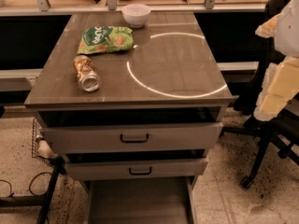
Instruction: Place orange can upright
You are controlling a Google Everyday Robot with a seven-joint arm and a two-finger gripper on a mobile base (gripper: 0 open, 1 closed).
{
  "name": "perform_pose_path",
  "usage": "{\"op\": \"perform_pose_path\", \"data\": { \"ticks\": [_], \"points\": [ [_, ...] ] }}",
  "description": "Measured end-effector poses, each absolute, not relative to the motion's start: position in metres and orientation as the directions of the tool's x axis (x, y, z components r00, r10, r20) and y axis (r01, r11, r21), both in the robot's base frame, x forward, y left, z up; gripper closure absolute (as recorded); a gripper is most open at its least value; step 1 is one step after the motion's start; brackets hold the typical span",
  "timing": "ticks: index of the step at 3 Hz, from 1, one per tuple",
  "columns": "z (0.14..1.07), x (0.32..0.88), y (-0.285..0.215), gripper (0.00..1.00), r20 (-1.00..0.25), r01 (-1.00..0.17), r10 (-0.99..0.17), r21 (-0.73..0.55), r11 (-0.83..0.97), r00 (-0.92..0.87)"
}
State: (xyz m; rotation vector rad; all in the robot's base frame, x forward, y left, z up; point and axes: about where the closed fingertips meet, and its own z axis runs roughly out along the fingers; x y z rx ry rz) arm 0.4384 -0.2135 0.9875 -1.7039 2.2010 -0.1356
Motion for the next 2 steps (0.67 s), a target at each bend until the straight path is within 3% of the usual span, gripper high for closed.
{"op": "perform_pose_path", "data": {
  "ticks": [2],
  "points": [
    [0.992,0.453,-0.209,0.0,-0.261,-0.903,-0.936,-0.298,0.31,-0.235]
  ]
}}
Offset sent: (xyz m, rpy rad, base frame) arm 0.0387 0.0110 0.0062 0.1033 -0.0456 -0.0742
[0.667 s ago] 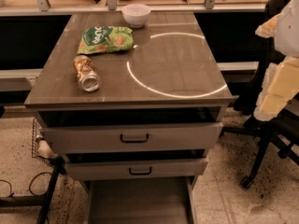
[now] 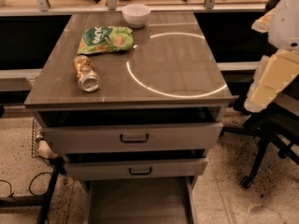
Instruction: Place orange can upright
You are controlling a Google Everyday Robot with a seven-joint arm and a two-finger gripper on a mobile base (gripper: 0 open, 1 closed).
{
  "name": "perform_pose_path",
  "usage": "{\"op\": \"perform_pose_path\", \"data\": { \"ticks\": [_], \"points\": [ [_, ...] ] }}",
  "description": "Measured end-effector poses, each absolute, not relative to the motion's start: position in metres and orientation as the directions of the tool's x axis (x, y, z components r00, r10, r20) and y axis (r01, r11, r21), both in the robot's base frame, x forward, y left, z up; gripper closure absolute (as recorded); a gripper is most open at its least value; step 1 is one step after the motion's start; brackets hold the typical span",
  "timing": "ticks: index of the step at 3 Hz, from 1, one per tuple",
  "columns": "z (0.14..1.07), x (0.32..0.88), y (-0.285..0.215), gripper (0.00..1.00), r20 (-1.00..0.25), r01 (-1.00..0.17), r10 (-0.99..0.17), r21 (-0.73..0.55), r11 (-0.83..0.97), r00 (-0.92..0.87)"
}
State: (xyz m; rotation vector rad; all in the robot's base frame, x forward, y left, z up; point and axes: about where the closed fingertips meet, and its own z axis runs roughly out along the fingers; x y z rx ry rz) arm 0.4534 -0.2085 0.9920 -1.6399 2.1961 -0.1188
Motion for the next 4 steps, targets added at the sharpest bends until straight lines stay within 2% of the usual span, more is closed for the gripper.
{"op": "perform_pose_path", "data": {
  "ticks": [1,2,4],
  "points": [
    [0.998,0.489,-0.193,0.0,-0.324,-0.876,-0.903,-0.297,0.38,-0.282],
    [1.002,0.548,-0.162,0.0,-0.457,-0.824,-0.821,-0.272,0.496,-0.343],
    [0.997,0.605,-0.109,0.0,-0.623,-0.76,-0.663,-0.164,0.629,-0.415]
  ]
}}
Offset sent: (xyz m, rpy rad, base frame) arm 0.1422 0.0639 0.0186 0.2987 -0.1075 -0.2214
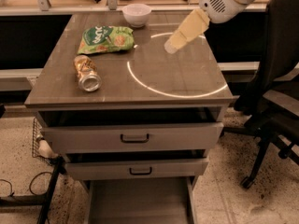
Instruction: Place orange can upright
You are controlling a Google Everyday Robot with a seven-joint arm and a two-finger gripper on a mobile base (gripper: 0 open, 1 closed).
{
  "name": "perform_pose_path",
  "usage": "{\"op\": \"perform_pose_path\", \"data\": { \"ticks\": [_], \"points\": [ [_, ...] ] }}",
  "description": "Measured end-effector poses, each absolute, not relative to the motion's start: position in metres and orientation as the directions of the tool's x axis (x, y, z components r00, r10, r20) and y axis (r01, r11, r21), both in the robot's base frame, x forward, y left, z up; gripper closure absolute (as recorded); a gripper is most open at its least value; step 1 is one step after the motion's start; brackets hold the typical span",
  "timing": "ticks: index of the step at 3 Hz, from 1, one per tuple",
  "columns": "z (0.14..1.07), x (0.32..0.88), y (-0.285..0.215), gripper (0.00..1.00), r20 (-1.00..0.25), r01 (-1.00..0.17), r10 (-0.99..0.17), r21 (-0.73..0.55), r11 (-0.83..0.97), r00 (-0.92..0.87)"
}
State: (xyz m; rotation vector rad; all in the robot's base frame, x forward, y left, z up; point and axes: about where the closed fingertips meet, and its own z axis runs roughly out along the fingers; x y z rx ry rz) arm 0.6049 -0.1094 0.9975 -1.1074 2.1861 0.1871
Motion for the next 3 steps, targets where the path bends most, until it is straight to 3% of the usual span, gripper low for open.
{"op": "perform_pose_path", "data": {
  "ticks": [2,3],
  "points": [
    [1.002,0.645,-0.055,0.0,-0.719,-0.669,-0.478,-0.025,0.743,-0.504],
    [1.002,0.645,-0.055,0.0,-0.719,-0.669,-0.479,-0.025,0.743,-0.504]
  ]
}}
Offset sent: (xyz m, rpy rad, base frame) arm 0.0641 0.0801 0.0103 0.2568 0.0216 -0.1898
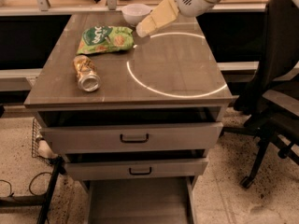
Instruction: Place orange can upright
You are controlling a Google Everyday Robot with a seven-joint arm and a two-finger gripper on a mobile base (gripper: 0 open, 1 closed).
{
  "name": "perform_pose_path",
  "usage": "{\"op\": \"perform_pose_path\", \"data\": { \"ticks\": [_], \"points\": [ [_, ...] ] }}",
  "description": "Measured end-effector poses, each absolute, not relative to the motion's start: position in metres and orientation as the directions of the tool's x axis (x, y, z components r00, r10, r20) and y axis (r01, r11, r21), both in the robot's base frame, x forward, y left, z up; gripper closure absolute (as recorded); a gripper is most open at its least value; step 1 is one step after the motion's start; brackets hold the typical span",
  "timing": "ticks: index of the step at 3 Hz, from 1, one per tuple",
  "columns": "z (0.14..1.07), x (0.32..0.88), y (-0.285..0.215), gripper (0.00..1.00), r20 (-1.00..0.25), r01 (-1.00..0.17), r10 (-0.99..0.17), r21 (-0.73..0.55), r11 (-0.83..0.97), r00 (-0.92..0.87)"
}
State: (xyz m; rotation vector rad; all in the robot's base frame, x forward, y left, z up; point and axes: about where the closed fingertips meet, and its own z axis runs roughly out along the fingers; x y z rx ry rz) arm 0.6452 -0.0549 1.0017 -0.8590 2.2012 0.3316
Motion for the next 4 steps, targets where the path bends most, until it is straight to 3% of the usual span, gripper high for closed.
{"op": "perform_pose_path", "data": {
  "ticks": [4],
  "points": [
    [0.935,0.69,0.045,0.0,-0.466,-0.616,-0.532,0.037,0.787,-0.707]
  ]
}}
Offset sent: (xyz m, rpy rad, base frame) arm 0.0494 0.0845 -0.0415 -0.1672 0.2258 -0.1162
